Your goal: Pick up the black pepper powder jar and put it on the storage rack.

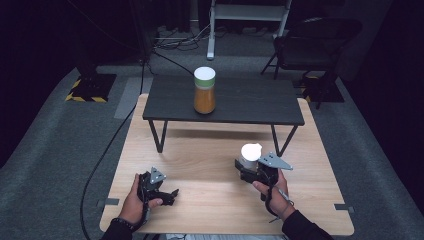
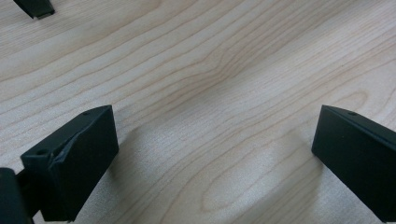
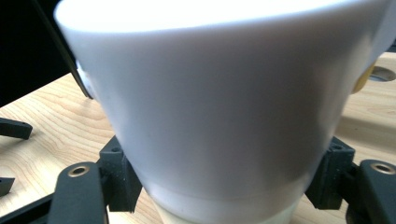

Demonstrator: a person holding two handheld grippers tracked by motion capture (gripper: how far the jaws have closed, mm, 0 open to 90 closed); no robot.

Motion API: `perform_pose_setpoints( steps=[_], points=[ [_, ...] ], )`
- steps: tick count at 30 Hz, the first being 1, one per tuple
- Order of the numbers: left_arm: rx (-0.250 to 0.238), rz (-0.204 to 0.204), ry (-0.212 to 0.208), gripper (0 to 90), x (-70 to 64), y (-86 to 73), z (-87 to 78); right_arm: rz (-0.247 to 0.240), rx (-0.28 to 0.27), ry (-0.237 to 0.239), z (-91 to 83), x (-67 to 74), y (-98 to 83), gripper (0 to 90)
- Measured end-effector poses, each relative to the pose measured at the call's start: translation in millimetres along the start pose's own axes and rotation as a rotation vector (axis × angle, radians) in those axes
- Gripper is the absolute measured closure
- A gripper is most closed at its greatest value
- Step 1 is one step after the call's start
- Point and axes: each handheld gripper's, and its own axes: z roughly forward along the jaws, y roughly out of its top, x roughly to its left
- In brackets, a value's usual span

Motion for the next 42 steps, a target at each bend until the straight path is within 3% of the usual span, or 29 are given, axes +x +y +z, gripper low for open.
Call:
perform_pose_setpoints(
  steps=[6, 18, 27, 42],
  points=[
    [0.0, 0.0, 0.0, 0.4, 0.0, 0.0, 0.0, -0.032, -0.002, -0.021, -7.2, 3.3, 6.4, 28.7],
    [0.0, 0.0, 0.0, 0.4, 0.0, 0.0, 0.0, -0.041, -0.028, -0.026, -28.0, 7.0, 28.6, 28.9],
    [0.0, 0.0, 0.0, 0.4, 0.0, 0.1, 0.0, -0.052, -0.043, -0.049, -42.6, 8.8, 52.8, 29.0],
    [0.0, 0.0, 0.0, 0.4, 0.0, 0.0, 0.0, -0.065, -0.079, -0.089, -50.6, 12.2, 95.8, 29.2]
  ],
)
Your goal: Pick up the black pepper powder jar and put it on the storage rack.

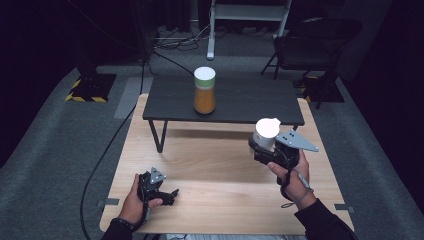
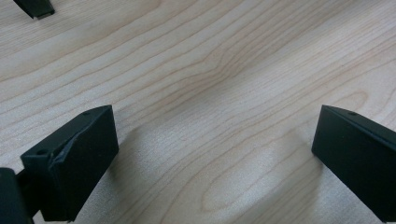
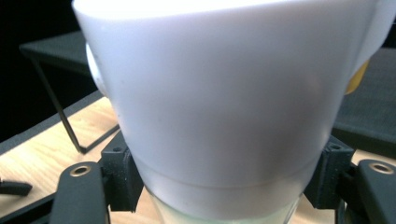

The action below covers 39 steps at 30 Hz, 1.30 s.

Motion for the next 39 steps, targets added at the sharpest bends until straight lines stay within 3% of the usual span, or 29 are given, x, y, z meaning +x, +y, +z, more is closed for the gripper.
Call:
perform_pose_setpoints(
  steps=[10, 19, 32, 39],
  points=[
    [0.0, 0.0, 0.0, 0.4, 0.0, -0.1, 0.0, 0.004, -0.027, -0.034, -0.1, -4.9, 38.1, 29.4],
    [0.0, 0.0, 0.0, 0.4, 0.0, -0.1, 0.0, 0.006, -0.073, -0.1, 12.9, -4.6, 66.7, 29.5],
    [-0.001, 0.0, -0.001, 0.4, 0.1, -0.1, 0.0, -0.024, -0.094, -0.118, 43.0, -4.4, 77.9, 29.6],
    [0.0, 0.0, -0.001, 0.4, 0.1, -0.1, 0.0, -0.015, -0.088, -0.121, 59.7, -4.0, 79.0, 29.6]
  ],
)
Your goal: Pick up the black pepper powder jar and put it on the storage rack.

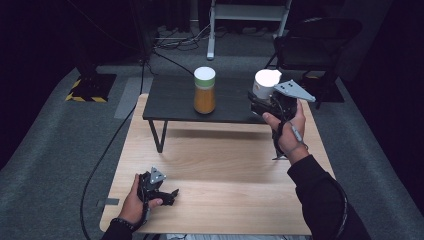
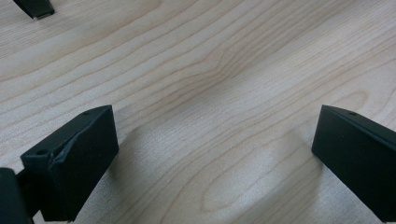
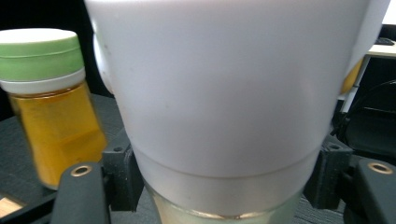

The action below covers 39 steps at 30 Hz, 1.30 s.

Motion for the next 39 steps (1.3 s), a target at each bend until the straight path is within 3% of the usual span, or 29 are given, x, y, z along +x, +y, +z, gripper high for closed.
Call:
perform_pose_setpoints(
  steps=[18, 32, 39],
  points=[
    [0.0, 0.0, 0.0, 0.4, 0.1, 0.0, 0.0, 0.023, 0.035, -0.028, 29.6, 0.0, -9.9, 29.7],
    [0.0, 0.001, -0.001, 0.4, 0.3, 0.1, 0.0, 0.033, 0.049, -0.026, 34.8, -0.9, -16.2, 29.6],
    [0.0, 0.001, -0.001, 0.5, 0.2, 0.1, 0.0, 0.064, 0.071, -0.029, 36.0, -4.9, -12.0, 29.7]
  ],
)
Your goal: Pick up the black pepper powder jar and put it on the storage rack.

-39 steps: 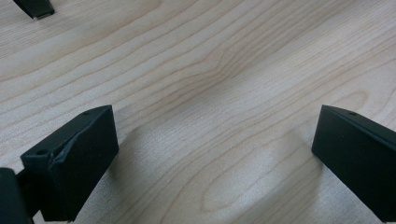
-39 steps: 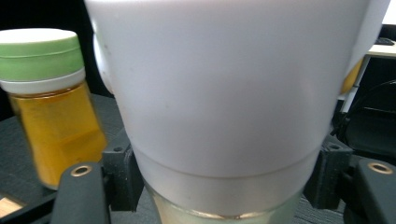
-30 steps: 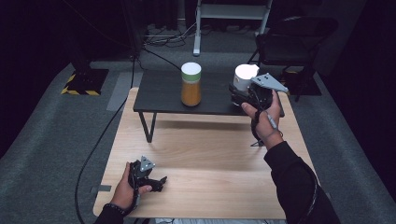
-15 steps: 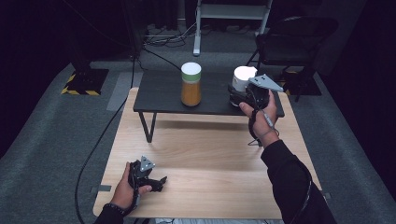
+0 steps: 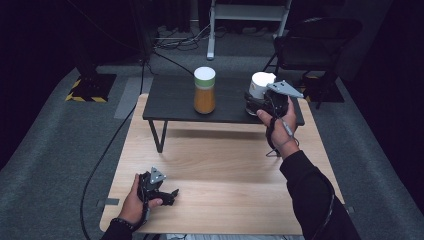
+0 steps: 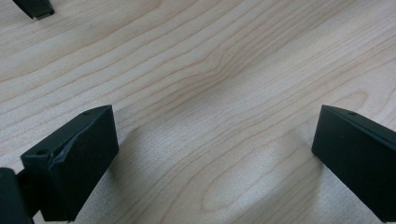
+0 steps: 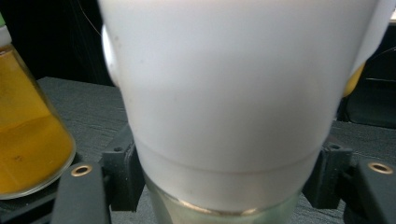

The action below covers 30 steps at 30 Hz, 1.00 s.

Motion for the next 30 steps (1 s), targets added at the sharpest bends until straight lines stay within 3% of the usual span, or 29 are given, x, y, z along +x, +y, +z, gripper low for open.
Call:
perform_pose_setpoints(
  steps=[13, 18, 24, 30],
  points=[
    [0.0, 0.0, 0.0, 0.4, 0.0, 0.0, 0.0, -0.001, -0.004, 0.001, -2.0, 0.1, 2.7, 26.8],
    [0.0, 0.0, 0.0, 0.4, 0.0, -0.1, 0.0, -0.001, -0.004, -0.006, -2.9, -0.4, 2.0, 20.3],
    [0.0, 0.0, 0.0, 0.4, 0.0, -0.1, 0.0, -0.023, 0.005, -0.001, -8.8, -0.3, -0.8, 6.3],
    [0.0, 0.0, 0.0, 0.4, 0.0, -0.1, 0.0, -0.054, -0.022, -0.016, -16.0, 1.3, -9.5, 4.8]
  ],
)
